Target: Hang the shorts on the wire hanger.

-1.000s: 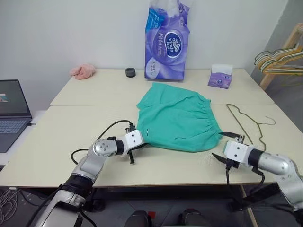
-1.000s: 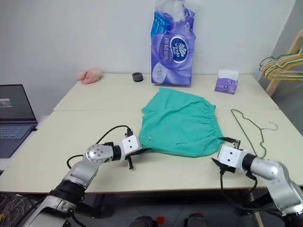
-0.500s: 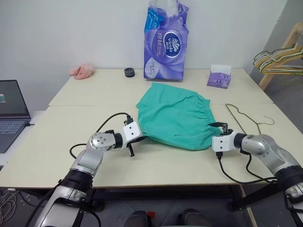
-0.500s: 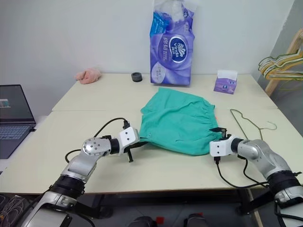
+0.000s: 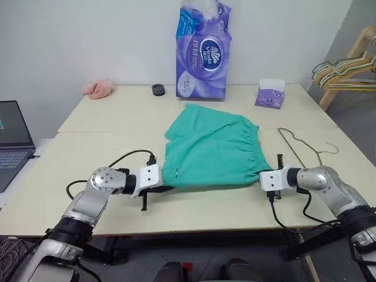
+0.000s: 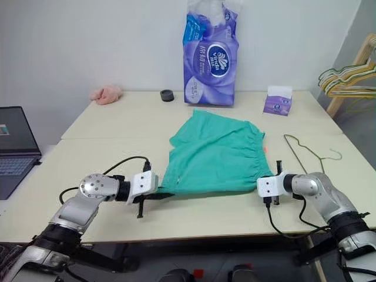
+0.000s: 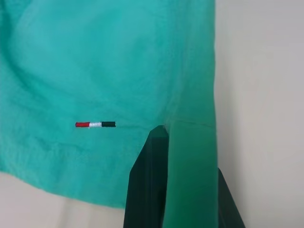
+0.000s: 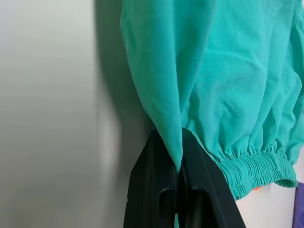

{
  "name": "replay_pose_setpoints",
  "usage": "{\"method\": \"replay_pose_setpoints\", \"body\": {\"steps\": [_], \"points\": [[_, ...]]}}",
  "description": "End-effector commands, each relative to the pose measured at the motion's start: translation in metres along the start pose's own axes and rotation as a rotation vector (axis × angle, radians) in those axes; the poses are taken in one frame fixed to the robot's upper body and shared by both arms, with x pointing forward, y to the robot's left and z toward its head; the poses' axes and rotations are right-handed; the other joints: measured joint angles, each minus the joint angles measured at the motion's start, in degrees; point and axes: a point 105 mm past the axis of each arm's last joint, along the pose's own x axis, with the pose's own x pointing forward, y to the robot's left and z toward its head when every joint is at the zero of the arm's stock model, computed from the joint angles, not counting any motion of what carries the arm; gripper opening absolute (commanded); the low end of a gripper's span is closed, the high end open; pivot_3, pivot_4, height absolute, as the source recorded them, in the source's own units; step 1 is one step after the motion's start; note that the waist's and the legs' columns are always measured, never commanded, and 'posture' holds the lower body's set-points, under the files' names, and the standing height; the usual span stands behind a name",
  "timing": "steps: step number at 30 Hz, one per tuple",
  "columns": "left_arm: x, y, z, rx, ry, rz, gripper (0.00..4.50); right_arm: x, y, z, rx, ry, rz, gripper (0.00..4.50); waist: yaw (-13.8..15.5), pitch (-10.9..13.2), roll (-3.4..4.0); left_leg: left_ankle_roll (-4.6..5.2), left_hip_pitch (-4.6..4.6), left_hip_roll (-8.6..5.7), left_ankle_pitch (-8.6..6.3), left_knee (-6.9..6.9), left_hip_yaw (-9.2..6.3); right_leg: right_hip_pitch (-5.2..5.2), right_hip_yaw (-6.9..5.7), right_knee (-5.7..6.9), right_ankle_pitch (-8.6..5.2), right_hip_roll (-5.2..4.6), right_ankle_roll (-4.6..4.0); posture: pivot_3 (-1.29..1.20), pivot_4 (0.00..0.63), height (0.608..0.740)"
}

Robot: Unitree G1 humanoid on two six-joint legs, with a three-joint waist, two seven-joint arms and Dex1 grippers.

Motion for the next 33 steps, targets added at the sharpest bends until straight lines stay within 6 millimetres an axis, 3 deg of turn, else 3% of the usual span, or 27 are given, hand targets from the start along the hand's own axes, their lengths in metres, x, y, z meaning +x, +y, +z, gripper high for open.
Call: {"method": "replay_pose_setpoints", "body": {"steps": [1,6,11,15,21,24,28,33], "points": [[-0.012,-0.016,0.007,-0.003,0.003,-0.119,0.00,-0.018,-0.006,0.011,-0.004,-0.027,0.030,0.03,0.0,0.0,0.05,0.02,0.01,0.01,-0.04,0.00,0.00,0.00,0.00,0.00,-0.02,0.00,-0.01,-0.03,0.052,0.740],[-0.031,-0.063,0.013,-0.098,0.027,-0.348,0.00,-0.051,0.018,0.040,0.073,-0.072,0.212,0.03,-0.1,0.5,0.24,0.04,-0.01,0.03,-0.13,0.02,0.01,0.00,0.00,0.01,-0.22,-0.01,0.08,-0.04,0.060,0.740],[-0.038,-0.085,0.013,-0.137,0.060,-0.438,0.00,-0.068,0.043,0.066,0.134,-0.097,0.365,0.03,0.0,0.7,0.33,0.05,0.01,0.13,-0.16,0.02,-0.02,0.01,-0.12,0.02,-0.48,0.00,0.03,-0.04,0.061,0.740],[-0.038,-0.102,0.009,-0.149,0.087,-0.503,0.00,-0.068,0.059,0.076,0.147,-0.103,0.423,0.03,0.0,0.8,0.32,0.02,0.03,0.20,-0.17,0.03,0.01,0.00,-0.15,0.00,-0.63,0.02,-0.22,-0.05,0.058,0.740],[-0.032,-0.103,0.011,-0.200,0.076,-0.489,0.00,-0.060,0.061,0.082,0.175,-0.113,0.415,0.03,0.0,1.4,0.05,-0.02,0.02,0.23,-0.19,0.04,0.03,-0.02,-0.17,-0.01,-0.64,0.04,-0.22,-0.05,0.054,0.740],[-0.030,-0.104,0.014,-0.235,0.066,-0.492,0.62,-0.063,0.062,0.085,0.207,-0.124,0.448,0.65,0.0,1.5,-0.02,-0.06,0.00,0.22,-0.22,0.04,0.06,-0.03,-0.16,-0.03,-0.47,0.03,0.08,-0.05,0.054,0.740],[-0.030,-0.106,0.019,-0.253,0.052,-0.494,1.87,-0.071,0.061,0.085,0.208,-0.116,0.466,2.04,0.0,1.6,-0.10,-0.09,0.00,0.24,-0.24,0.03,0.03,-0.04,-0.20,-0.03,-0.48,0.03,0.10,-0.04,0.056,0.740],[-0.028,-0.102,0.025,-0.273,0.024,-0.454,3.40,-0.079,0.035,0.090,0.296,-0.207,0.327,3.71,0.0,1.7,-0.15,-0.10,0.00,0.25,-0.25,0.03,0.04,-0.03,-0.20,-0.03,-0.49,0.04,0.08,-0.03,0.055,0.740]]}}
